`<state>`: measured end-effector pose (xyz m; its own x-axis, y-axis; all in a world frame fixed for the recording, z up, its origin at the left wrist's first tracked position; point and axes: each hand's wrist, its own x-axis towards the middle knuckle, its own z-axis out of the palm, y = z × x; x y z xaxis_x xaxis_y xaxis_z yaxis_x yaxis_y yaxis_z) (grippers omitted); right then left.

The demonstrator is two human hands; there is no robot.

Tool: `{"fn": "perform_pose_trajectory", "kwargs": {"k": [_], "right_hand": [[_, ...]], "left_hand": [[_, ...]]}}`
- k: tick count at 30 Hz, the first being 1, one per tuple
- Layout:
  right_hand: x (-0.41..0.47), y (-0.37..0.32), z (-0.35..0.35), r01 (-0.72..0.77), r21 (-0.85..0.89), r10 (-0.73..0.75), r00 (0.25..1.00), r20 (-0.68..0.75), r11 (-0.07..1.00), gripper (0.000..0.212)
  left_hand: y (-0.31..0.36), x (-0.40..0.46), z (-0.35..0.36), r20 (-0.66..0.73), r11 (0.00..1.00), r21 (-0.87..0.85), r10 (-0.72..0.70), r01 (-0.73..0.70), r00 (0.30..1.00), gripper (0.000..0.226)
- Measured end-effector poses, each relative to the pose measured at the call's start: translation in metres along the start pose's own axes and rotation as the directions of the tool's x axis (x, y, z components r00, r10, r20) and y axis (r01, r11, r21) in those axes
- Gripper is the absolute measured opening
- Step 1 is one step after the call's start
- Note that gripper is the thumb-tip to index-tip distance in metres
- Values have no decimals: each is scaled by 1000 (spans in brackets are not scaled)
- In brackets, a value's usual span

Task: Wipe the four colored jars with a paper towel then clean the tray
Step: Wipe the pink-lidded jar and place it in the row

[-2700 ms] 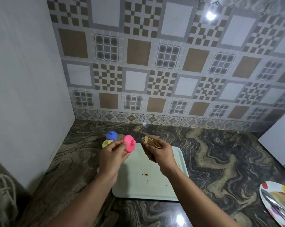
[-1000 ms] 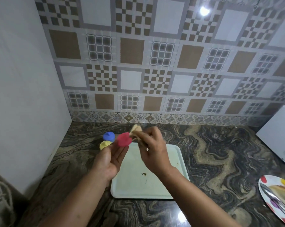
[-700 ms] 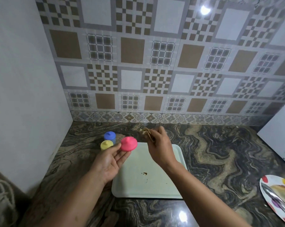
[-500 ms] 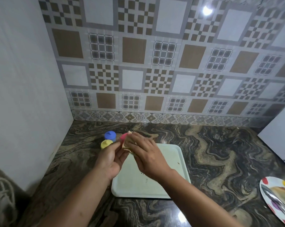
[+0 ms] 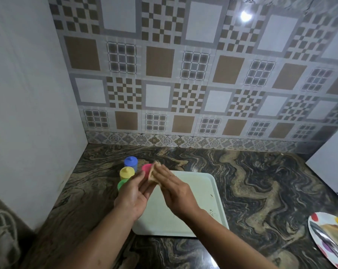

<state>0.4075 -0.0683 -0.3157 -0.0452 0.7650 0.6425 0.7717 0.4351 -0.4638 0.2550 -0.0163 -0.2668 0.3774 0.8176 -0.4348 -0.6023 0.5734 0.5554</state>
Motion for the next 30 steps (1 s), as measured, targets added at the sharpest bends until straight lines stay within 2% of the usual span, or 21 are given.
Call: {"fn": "perform_pose_trajectory", "kwargs": {"k": [1, 3, 5, 6, 8, 11, 15, 19, 21, 24, 25, 26, 28, 30], "right_hand": [[2, -2, -2, -195, 87, 197, 980, -17, 977, 32], [11, 2, -4, -529, 220, 536, 843, 31, 819, 20], [17, 9, -3, -653, 383, 698, 715, 30, 653, 20], [19, 8, -4, -636, 449, 714, 700, -7, 628, 21], [24, -5, -4, -522, 514, 642, 763, -75, 680, 29], [21, -20, 1, -379, 497, 448, 894, -22, 781, 35], [8, -13, 6, -329, 231, 345, 938, -33, 916, 45], [0, -20, -1, -173, 35, 174, 984, -33, 984, 58], [-2, -12, -3, -230, 97, 231, 973, 3, 968, 62], [14, 7, -7, -570, 312, 558, 818, 136, 760, 49], [18, 10, -8, -597, 324, 593, 796, 123, 734, 47], [22, 6, -11, -561, 302, 575, 817, 48, 771, 47], [25, -7, -18, -385, 257, 416, 906, -80, 887, 52], [23, -11, -18, -180, 214, 196, 979, -56, 960, 57]], "left_hand": [[3, -1, -2, -10, 1000, -25, -4, 4, 1000, 17], [10, -1, -4, -17, 998, -58, -25, 24, 1000, 15], [16, -2, -6, -3, 998, -43, -44, 44, 999, 15], [17, -2, -7, 1, 998, -31, -45, 45, 999, 15], [17, -1, -7, -5, 999, 4, -41, 41, 999, 16], [8, 1, -5, -3, 995, 96, -4, 4, 1000, 19], [1, -1, -1, 63, 983, 173, 57, -67, 996, 27], [1, -5, 0, 138, 975, 205, 59, -87, 989, 32], [4, -5, -4, 164, 981, 189, 10, -42, 986, 29], [10, -2, -16, 161, 995, 94, -50, 35, 986, 28], [12, -1, -18, 153, 995, 97, -53, 39, 987, 27], [12, 1, -20, 138, 990, 138, -43, 23, 989, 25], [12, 3, -20, 128, 962, 273, -8, -27, 992, 21], [13, 2, -17, 136, 935, 349, 19, -66, 991, 18]]}}
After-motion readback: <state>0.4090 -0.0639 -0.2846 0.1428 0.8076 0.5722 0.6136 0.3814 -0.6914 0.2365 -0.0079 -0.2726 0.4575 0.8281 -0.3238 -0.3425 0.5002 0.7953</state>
